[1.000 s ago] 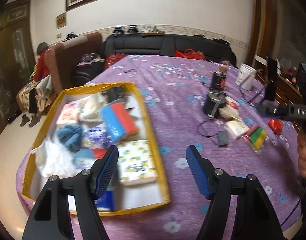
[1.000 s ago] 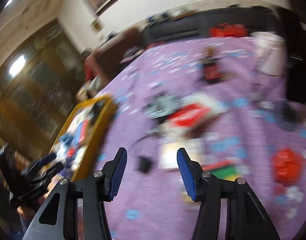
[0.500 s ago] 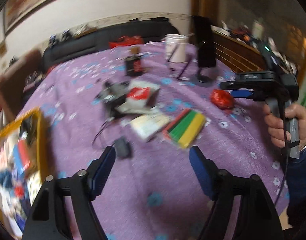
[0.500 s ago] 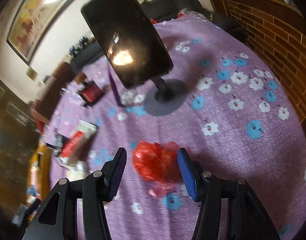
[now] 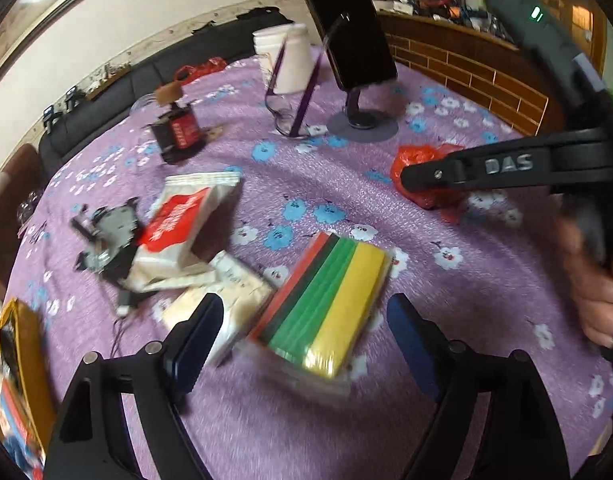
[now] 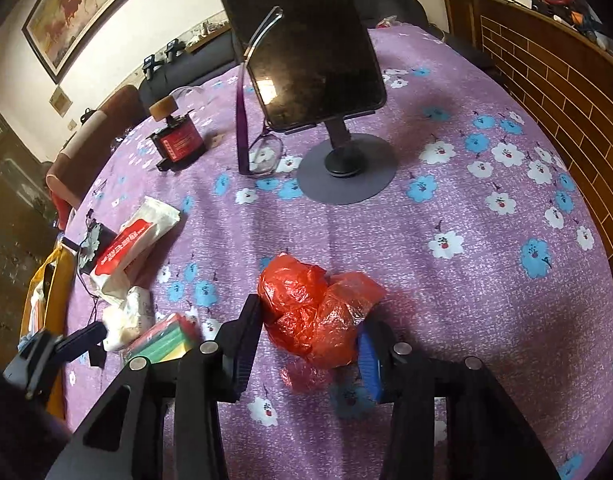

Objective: Organize soft objects
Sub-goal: 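Grasp green-yellow-red foam strip bag with left gripper while right gripper grasps red plastic bag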

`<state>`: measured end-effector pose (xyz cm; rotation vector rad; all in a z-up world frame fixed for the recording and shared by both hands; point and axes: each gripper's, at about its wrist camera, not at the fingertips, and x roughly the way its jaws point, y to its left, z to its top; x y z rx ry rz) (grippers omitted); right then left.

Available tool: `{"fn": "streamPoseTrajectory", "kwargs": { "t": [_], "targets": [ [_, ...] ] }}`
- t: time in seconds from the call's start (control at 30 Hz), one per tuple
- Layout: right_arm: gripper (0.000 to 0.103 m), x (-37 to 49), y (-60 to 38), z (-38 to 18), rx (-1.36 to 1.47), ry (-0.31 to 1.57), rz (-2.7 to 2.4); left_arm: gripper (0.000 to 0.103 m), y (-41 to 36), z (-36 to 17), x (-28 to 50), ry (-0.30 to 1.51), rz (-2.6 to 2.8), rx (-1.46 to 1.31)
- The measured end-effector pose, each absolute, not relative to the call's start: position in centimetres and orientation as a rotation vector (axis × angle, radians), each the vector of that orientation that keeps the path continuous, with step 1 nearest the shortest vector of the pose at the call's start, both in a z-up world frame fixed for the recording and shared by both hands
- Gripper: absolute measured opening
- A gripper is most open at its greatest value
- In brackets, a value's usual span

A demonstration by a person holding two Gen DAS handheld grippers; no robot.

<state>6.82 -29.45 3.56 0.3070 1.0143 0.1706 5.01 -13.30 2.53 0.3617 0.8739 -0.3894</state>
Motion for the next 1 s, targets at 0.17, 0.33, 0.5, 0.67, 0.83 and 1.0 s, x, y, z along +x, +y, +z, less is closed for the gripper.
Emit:
{"fn": "streamPoseTrajectory", "kwargs": {
  "t": [0.17,0.33,0.5,0.67,0.83,1.0],
  "targets": [
    [0.047,6.8,-29.8,3.7,0.342,1.017,0.189,0.076,-14.6,1.0,6.3,0.874,-0.426,0.421],
    [0.047,6.2,-29.5,4.7,0.337,0.972,0.212,0.039,-14.5,1.4,5.5,0.841,-0.388,0.42],
    [0.047,5.2,-28.4,6.0,0.329,0.923,0.287,0.039,-12.5,1.9,2.5,0.874,-0.408,0.329],
    [0.047,3.9,-24.9,6.7,0.236,0.908,0.45,0.039,-10.0,2.0,-1.6,0.876,-0.389,0.318],
    [0.047,2.0,-20.6,6.4,0.114,0.912,0.594,0.04,-8.4,1.7,-3.5,0.853,-0.364,0.304],
    [0.047,1.9,-19.7,5.2,0.087,0.944,0.596,0.048,-9.1,1.4,-4.0,0.836,-0.359,0.338]
  ]
}}
